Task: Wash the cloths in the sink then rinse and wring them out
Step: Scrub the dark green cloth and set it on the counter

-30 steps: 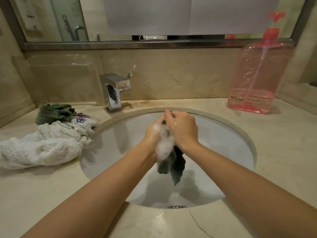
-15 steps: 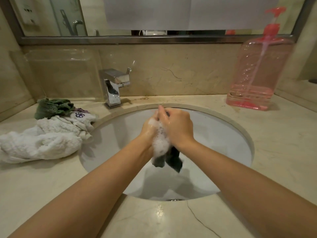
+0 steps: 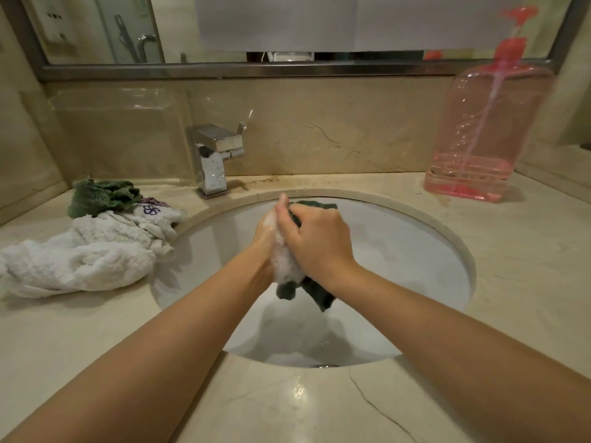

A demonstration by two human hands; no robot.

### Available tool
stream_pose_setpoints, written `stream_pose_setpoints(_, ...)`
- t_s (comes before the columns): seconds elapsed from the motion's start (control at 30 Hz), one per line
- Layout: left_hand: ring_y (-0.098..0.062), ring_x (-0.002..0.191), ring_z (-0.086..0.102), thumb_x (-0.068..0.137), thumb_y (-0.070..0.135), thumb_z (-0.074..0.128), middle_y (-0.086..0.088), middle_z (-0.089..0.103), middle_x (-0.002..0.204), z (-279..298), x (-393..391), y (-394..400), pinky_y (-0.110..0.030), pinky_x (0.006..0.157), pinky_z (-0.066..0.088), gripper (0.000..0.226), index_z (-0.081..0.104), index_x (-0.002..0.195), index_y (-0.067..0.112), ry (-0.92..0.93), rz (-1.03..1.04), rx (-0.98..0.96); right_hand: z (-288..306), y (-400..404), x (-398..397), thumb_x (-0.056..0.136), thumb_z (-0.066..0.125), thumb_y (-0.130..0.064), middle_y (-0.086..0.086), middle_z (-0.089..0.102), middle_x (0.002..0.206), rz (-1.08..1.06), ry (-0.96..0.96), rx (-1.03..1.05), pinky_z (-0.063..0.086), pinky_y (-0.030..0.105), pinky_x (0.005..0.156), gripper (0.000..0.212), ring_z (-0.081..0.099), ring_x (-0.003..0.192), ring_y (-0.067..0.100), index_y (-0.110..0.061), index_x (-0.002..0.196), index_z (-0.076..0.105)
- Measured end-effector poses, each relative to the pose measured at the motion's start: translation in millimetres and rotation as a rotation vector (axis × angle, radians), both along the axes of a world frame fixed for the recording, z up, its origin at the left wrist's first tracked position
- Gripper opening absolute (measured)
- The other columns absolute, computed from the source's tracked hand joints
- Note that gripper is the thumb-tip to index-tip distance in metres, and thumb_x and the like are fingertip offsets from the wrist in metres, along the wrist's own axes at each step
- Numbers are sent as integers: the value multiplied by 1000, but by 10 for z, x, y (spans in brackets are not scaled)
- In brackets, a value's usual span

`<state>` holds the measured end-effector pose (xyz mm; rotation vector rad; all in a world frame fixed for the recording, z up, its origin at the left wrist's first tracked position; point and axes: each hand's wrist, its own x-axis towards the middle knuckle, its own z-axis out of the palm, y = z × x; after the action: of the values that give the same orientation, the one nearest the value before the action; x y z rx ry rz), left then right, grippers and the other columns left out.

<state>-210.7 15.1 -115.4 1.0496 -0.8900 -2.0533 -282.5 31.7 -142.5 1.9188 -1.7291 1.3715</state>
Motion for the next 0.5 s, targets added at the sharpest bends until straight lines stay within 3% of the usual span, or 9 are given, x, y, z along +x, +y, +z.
stream_pose_setpoints(0.07, -21, 47, 57, 100, 52, 36, -8, 57, 46, 50, 9, -32, -24, 45, 48, 64, 57, 61, 6, -16, -16, -25, 49, -148, -119, 101, 42, -39, -1, 56, 59, -114, -51, 145, 43, 30, 56, 45, 55, 59, 19, -15, 69, 63)
stream_pose_setpoints(0.17, -33, 80, 59, 99, 55, 30, -24, 67, 64, 155, 19, -59, -43, 69, 47, 69, 57, 83, -7, -21, -43, -43, 11, -263, -398, 98, 44, -49, 6, 67, 75, -191, -318, 454, 50, 33, 67, 51, 63, 76, 25, -11, 79, 71)
stream_pose_setpoints(0.23, -39, 102, 54, 95, 61, 33, -30, 64, 96, 179, 30, -91, -49, 86, 39, 78, 53, 106, -14, 29, -45, 13, -27, -217, -540, 92, 49, -60, 16, 72, 94, -53, -616, 649, 54, 41, 84, 60, 67, 89, 32, -5, 95, 73)
stream_pose_setpoints(0.33, -43, 112, 48, 90, 68, 40, -30, 52, 118, 95, 66, -220, -55, 97, 34, 86, 42, 129, -8, 169, -27, 90, 32, -152, -674, 75, 49, -77, 13, 70, 105, 289, -973, 957, 55, 38, 82, 76, 67, 95, 29, -11, 108, 65)
stream_pose_setpoints(0.4, -46, 111, 48, 85, 73, 40, -32, 50, 118, 79, 102, -239, -57, 99, 33, 93, 39, 131, -8, 263, -64, 107, 30, -157, -751, 60, 61, -83, 8, 68, 112, 435, -925, 1085, 52, 33, 85, 90, 63, 101, 23, -14, 117, 60)
stream_pose_setpoints(0.43, -45, 112, 47, 84, 74, 40, -32, 49, 120, 69, 119, -253, -57, 99, 33, 96, 36, 136, -7, 296, -60, 96, 11, -161, -778, 57, 70, -77, 4, 67, 109, 491, -846, 1132, 49, 28, 80, 86, 60, 97, 19, -14, 114, 60)
stream_pose_setpoints(0.5, -44, 122, 40, 85, 71, 42, -29, 41, 131, 57, 153, -260, -56, 106, 28, 96, 28, 145, -3, 294, -5, 49, -14, -133, -764, 64, 79, -51, 1, 62, 89, 595, -677, 1205, 39, 22, 67, 53, 50, 78, 13, -15, 99, 61)
